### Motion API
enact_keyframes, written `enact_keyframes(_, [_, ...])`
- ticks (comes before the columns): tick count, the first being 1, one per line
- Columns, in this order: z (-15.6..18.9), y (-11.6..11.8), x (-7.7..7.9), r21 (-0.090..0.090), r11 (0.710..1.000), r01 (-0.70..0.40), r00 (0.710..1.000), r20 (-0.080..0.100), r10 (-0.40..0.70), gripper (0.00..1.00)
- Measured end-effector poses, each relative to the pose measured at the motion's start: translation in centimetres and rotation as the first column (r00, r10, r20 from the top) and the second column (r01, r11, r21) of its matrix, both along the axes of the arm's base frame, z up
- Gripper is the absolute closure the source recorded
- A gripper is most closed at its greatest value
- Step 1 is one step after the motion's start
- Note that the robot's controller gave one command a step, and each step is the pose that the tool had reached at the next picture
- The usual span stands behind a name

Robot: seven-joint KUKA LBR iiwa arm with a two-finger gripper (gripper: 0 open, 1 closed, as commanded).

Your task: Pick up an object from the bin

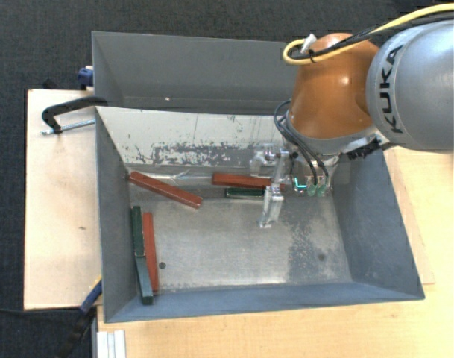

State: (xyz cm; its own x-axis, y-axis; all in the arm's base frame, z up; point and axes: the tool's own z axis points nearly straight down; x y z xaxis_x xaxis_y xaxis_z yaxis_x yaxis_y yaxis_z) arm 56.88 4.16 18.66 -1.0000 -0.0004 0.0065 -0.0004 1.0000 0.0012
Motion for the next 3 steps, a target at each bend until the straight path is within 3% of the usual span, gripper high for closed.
enact_keyframes(1, [0.5,0.0,0.2,0.0,1.0,0.001,1.0,0.009,-0.001,0.0])
enact_keyframes(2, [-5.1,-0.2,2.4,0.001,0.996,0.091,0.996,0.009,-0.091,0.0])
enact_keyframes(3, [-4.5,-0.2,2.3,0.001,0.976,0.217,0.976,0.011,-0.217,0.0])
